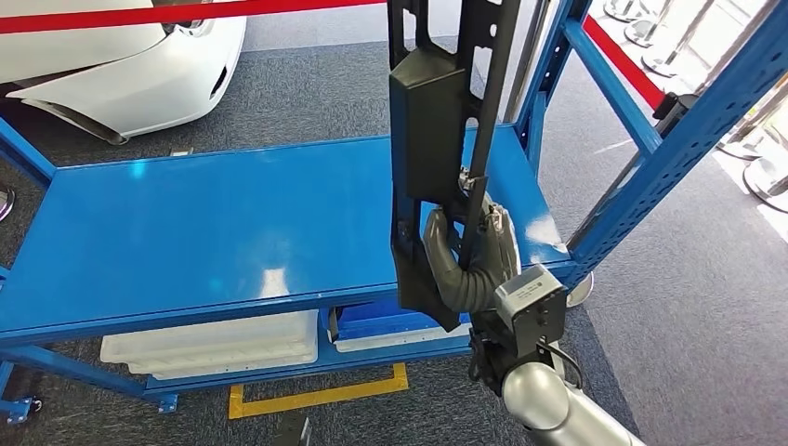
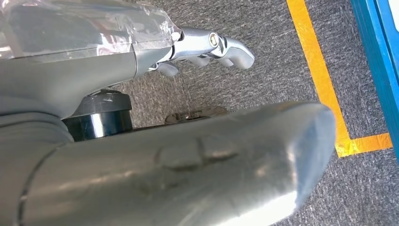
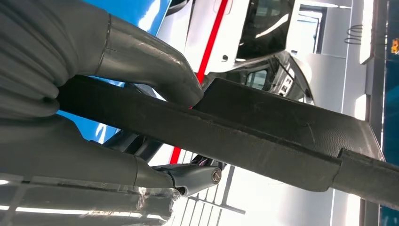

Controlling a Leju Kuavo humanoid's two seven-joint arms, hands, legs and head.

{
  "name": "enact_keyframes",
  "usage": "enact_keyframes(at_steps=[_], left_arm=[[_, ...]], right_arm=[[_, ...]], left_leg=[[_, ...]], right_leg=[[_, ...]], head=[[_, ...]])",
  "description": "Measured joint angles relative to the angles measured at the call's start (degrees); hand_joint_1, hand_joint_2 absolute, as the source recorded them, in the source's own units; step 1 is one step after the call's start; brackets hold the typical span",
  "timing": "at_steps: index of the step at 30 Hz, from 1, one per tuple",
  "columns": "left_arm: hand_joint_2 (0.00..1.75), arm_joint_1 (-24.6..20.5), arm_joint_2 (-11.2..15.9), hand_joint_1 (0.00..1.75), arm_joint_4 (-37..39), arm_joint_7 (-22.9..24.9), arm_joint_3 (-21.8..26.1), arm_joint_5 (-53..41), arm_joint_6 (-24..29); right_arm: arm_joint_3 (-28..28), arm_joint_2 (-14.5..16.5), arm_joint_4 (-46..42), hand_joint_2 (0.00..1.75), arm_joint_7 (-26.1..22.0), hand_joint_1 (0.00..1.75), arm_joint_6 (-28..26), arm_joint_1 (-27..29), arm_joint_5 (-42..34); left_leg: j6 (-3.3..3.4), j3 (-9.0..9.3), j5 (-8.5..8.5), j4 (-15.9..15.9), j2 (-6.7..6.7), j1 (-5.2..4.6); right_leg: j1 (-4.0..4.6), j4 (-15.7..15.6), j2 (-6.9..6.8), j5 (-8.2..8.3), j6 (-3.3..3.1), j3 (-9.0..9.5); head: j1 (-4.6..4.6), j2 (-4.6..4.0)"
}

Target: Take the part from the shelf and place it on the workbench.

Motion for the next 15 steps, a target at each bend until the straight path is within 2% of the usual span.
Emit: enact_keyframes(at_steps=[8, 14, 15], left_arm=[[0.00, -0.51, 0.00, 0.00, -0.09, 1.29, -0.15, -1.86, -0.24], [0.00, -1.01, 0.00, 0.00, -0.18, 2.31, -0.55, -2.70, -0.99], [0.44, -1.04, 0.00, 0.00, -0.19, 2.54, -0.57, -2.74, -1.17]], right_arm=[[1.39, -0.04, -2.58, 1.75, 1.92, 1.75, 6.17, 2.00, 4.54], [2.57, -0.04, -3.29, 1.75, 2.93, 1.75, 7.01, 3.21, 5.92], [2.68, -0.04, -3.33, 1.75, 3.03, 1.75, 7.07, 3.47, 5.94]], left_leg=[[-0.01, -0.01, -0.01, 0.00, -0.01, 0.00], [-0.01, -0.02, -0.01, -0.01, -0.01, 0.00], [-0.01, -0.02, -0.01, -0.01, -0.01, -0.01]], right_leg=[[0.00, 0.00, -0.01, -0.03, 0.00, 0.00], [0.00, 0.00, -0.02, -0.04, 0.01, 0.01], [0.00, 0.00, -0.02, -0.04, 0.01, 0.01]], head=[[0.00, 0.00], [0.02, 0.00], [0.02, 0.00]])
